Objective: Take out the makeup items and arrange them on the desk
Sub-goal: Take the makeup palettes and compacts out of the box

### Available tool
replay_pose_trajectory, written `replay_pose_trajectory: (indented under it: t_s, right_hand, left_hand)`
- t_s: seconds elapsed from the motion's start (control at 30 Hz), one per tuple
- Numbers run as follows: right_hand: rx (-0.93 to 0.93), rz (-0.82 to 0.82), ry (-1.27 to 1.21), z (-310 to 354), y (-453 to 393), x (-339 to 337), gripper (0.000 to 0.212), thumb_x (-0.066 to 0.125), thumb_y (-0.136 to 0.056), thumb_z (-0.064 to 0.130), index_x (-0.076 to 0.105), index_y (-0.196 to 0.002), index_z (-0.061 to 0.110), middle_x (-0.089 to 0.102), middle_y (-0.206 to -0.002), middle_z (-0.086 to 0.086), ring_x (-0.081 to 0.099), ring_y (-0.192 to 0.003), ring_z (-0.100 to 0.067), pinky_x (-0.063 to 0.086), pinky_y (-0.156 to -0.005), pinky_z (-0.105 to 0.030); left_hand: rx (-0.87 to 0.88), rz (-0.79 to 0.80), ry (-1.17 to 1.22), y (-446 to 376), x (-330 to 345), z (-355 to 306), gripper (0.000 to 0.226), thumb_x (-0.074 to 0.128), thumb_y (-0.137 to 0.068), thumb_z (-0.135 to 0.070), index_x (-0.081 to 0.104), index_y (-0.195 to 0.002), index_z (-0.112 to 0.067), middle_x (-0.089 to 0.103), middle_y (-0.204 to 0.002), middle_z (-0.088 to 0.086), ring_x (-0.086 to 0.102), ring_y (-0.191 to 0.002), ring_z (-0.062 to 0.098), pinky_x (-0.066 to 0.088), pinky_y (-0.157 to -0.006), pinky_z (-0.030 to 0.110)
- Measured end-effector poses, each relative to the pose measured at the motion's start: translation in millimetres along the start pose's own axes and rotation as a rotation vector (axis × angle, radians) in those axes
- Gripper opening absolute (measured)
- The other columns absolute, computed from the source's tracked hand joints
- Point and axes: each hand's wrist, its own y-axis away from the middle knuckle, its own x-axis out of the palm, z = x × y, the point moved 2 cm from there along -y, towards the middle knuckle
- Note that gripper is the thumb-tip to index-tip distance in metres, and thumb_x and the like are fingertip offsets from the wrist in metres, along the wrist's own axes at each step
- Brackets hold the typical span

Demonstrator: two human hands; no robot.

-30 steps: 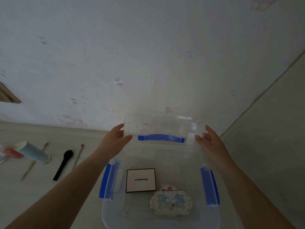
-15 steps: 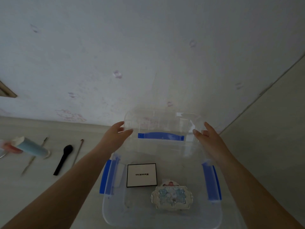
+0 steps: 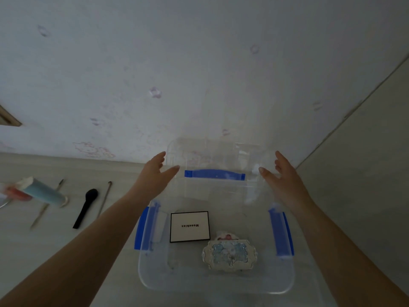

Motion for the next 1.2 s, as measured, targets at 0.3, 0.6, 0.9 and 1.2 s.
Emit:
replay_pose_trajectory:
  t_s: [0.3,0.6,0.9,1.2]
  right_hand:
    - [-0.722,0.022,0.401,14,69,10,0.037,0.06,-0.088,0.023,0.055,-0.125,0.024,0.055,-0.122,0.008,0.049,-0.109,0.001,0.037,-0.09,-0.015]
    - [-0.581,0.607,1.151,-21,88,69,0.059,0.06,-0.086,0.03,0.038,-0.138,0.012,0.039,-0.139,-0.009,0.046,-0.121,-0.025,0.044,-0.091,-0.037]
    - [-0.613,0.623,1.282,-44,88,93,0.061,0.069,-0.077,0.023,0.04,-0.13,0.01,0.045,-0.122,-0.014,0.051,-0.105,-0.029,0.037,-0.071,-0.035]
    - [-0.641,0.6,1.307,-38,87,98,0.055,0.061,-0.084,0.025,0.038,-0.13,0.003,0.044,-0.124,-0.018,0.049,-0.107,-0.033,0.034,-0.07,-0.036]
  left_hand:
    - [0.658,0.172,-0.364,75,28,-30,0.042,0.056,-0.09,-0.036,0.051,-0.131,-0.028,0.053,-0.132,-0.008,0.05,-0.115,0.006,0.041,-0.102,0.028]
    - [0.391,0.491,-1.095,59,81,14,0.057,0.067,-0.081,-0.032,0.044,-0.128,-0.01,0.052,-0.125,0.009,0.052,-0.114,0.027,0.047,-0.093,0.04]
    - [0.336,0.455,-1.298,54,93,29,0.063,0.072,-0.079,-0.027,0.039,-0.129,-0.006,0.051,-0.122,0.011,0.055,-0.109,0.026,0.046,-0.082,0.035]
    - [0.361,0.415,-1.23,50,90,28,0.059,0.071,-0.076,-0.031,0.043,-0.124,-0.009,0.053,-0.117,0.009,0.055,-0.104,0.024,0.047,-0.08,0.033]
